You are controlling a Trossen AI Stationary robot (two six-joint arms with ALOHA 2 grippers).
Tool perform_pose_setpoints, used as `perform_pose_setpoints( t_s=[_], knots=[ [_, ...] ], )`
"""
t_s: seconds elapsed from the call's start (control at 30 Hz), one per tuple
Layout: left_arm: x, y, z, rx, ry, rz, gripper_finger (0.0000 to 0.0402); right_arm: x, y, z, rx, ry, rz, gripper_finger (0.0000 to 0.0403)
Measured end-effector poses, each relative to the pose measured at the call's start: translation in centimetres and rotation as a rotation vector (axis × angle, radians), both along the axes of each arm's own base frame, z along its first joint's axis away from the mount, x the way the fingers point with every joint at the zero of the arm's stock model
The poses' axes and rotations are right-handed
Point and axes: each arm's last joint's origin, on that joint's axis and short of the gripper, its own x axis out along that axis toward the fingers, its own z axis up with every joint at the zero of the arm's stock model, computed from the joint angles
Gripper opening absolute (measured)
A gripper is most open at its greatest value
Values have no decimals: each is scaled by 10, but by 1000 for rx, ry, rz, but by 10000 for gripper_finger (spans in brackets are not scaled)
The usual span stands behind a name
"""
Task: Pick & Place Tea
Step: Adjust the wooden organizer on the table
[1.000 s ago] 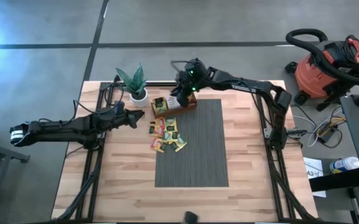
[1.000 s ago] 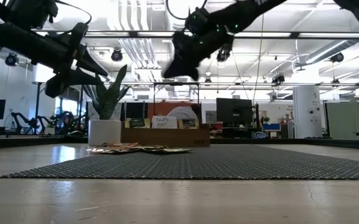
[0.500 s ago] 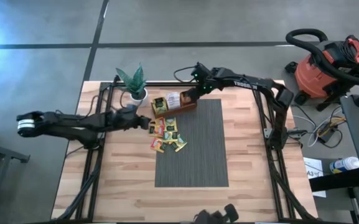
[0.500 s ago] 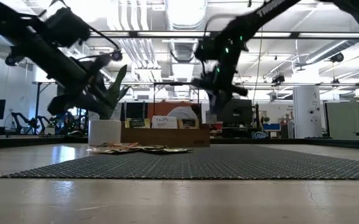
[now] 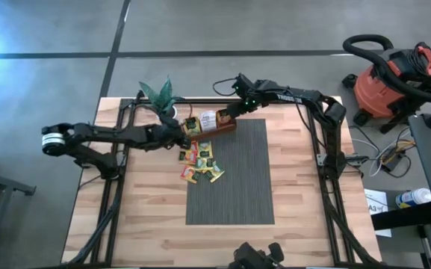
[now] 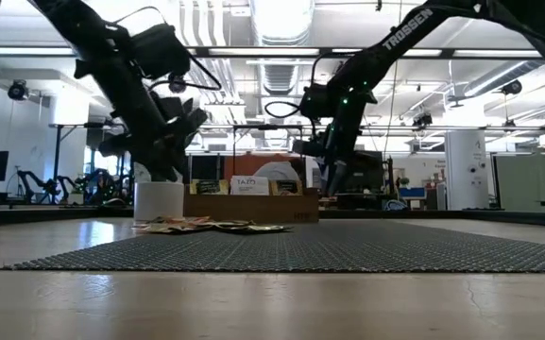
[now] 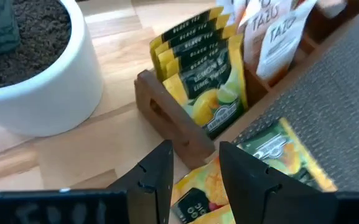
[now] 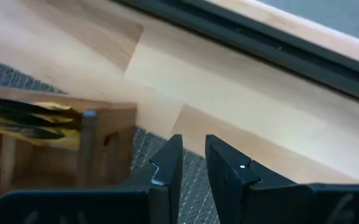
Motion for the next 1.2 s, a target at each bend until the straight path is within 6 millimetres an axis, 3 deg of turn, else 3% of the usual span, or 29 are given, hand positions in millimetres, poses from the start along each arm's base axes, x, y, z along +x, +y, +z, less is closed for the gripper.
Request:
perform_pose_setpoints(
  t_s=[0.63, 0.9, 1.2],
  knots=[
    [3, 8, -17, -12, 82, 20, 123, -1, 1, -8, 4, -11, 119, 68],
    [15, 20, -21, 14, 90, 16, 123, 9, 18, -10, 69, -49, 214, 68],
    [25, 32, -19, 38, 95, 5, 123, -2, 30, -7, 139, 54, 215, 68]
  ],
)
